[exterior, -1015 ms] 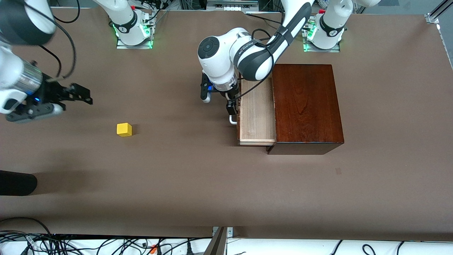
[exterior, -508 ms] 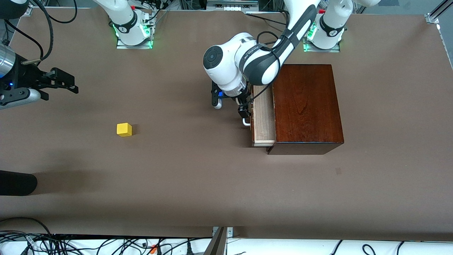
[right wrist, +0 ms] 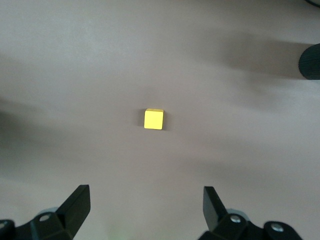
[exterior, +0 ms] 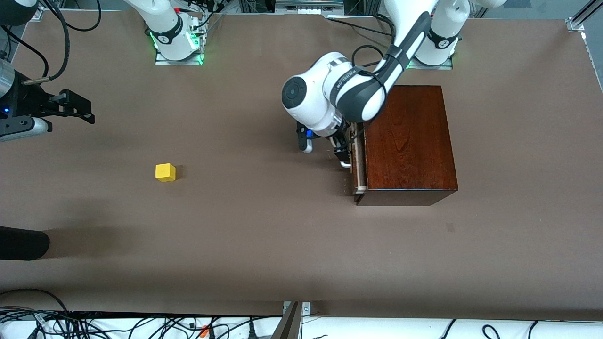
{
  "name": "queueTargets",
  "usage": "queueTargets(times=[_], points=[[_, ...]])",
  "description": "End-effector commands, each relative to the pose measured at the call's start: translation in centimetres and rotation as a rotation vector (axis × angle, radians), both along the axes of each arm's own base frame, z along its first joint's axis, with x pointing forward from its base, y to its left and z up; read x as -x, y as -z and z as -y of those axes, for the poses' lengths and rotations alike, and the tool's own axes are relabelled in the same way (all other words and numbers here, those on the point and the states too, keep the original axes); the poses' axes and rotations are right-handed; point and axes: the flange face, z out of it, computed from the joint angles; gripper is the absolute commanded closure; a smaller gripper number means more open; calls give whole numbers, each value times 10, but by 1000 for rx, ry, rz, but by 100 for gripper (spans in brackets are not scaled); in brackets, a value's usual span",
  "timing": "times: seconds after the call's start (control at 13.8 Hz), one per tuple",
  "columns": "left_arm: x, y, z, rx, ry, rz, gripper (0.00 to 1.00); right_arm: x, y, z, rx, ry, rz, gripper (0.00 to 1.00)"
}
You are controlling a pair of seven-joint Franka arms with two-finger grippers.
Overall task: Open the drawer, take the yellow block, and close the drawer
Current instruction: 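Push the drawer shut with the left gripper while the right gripper withdraws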
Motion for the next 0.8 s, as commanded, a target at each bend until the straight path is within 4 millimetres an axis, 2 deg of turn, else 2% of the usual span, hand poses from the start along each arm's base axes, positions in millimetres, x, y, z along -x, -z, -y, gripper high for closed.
queueTargets(times=[0.0,0.22,0.36,0.58,0.73], points=[[-11,-3,-29,-51,-16,-8,0,-1,-6,6,-3,3,-19,0],[-17,-3,-39,-60,-36,-14,0,-1,-6,6,-3,3,-19,0],[-18,-6,-35,-51,-33,-1,0,-2,-5,9,-2,11,-18,0],[-14,-15,-14,8,-104,76,0,-2,-5,12,-1,15,-15,0],[-1,-37,19,53,-187,171,0,-3,-5,8,-3,17,-9,0]])
